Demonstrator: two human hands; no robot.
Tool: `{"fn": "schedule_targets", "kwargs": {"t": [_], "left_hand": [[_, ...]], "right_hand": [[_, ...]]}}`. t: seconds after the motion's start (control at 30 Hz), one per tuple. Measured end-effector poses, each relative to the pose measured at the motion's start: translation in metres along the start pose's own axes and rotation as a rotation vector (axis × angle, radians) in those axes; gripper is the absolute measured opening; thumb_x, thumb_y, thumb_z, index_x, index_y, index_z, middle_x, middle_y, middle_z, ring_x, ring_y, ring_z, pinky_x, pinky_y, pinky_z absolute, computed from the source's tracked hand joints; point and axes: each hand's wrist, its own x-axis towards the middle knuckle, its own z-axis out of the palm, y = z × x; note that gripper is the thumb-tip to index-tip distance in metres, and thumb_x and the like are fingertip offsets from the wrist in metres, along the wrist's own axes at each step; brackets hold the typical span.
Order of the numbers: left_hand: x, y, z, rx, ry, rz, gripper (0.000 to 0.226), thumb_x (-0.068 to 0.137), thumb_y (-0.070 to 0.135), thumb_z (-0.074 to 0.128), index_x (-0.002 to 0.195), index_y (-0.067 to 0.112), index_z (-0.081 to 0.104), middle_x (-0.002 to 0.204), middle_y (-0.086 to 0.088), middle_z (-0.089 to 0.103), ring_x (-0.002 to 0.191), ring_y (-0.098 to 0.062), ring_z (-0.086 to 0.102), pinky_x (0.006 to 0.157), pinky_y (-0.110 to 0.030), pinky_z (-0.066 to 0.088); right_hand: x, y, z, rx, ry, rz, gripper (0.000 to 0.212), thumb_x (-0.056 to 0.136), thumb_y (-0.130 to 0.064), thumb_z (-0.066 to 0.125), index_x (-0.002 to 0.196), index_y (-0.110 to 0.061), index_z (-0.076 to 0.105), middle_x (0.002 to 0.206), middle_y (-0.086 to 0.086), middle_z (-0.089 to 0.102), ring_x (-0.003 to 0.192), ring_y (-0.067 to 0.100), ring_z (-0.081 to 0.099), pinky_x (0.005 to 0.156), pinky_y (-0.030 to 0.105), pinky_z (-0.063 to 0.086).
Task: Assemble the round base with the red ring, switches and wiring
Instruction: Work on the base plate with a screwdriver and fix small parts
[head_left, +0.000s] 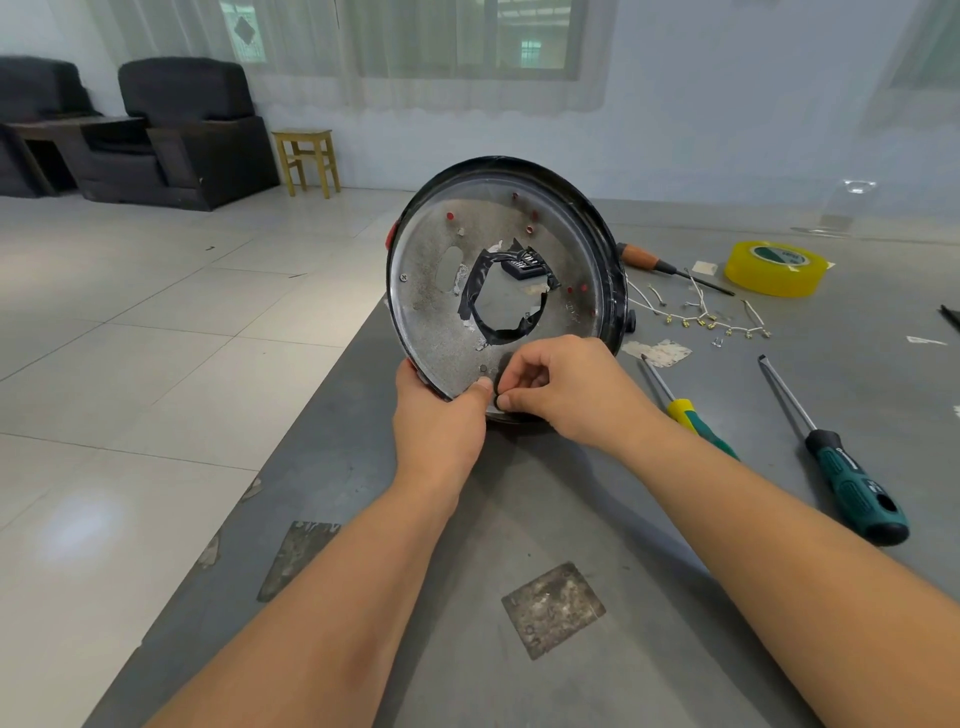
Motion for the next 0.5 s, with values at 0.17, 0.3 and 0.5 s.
{"fn": "schedule_targets", "kwargs": {"t": [0.17,0.3,0.5], "left_hand": [[0.0017,-0.0007,-0.0001,-0.012,-0.010,-0.006,0.068,0.065,0.026,0.080,0.130,0.022,0.060,0.115,0.000,0.077,0.107,-0.026,0.075,0.098,-0.053,0.059],[0.0016,-0.0012,-0.0004,-0.009,-0.010,0.000,0.067,0.065,0.025,0.080,0.130,0.022,0.061,0.114,0.001,0.077,0.107,-0.025,0.075,0.098,-0.053,0.059],[-0.0004,0.0002,-0.0008,0.019,0.022,0.023,0.070,0.065,0.031,0.078,0.131,0.022,0.057,0.113,0.002,0.075,0.106,-0.023,0.074,0.097,-0.051,0.059]], "right_hand": [[-0.0006,0.0004,-0.0003,0.016,-0.006,-0.004,0.010,0.079,-0.020,0.087,0.081,-0.022,0.078,0.063,-0.015,0.063,0.062,-0.007,0.057,0.060,0.008,0.042],[-0.0015,0.0016,0.0004,0.041,0.009,-0.004,0.010,0.079,-0.018,0.086,0.082,-0.021,0.078,0.065,-0.015,0.064,0.061,-0.008,0.057,0.061,0.008,0.043],[-0.0059,0.0037,0.0050,0.011,0.008,-0.070,0.007,0.084,-0.018,0.082,0.089,-0.019,0.077,0.073,-0.015,0.064,0.068,-0.004,0.057,0.067,0.011,0.047]]}}
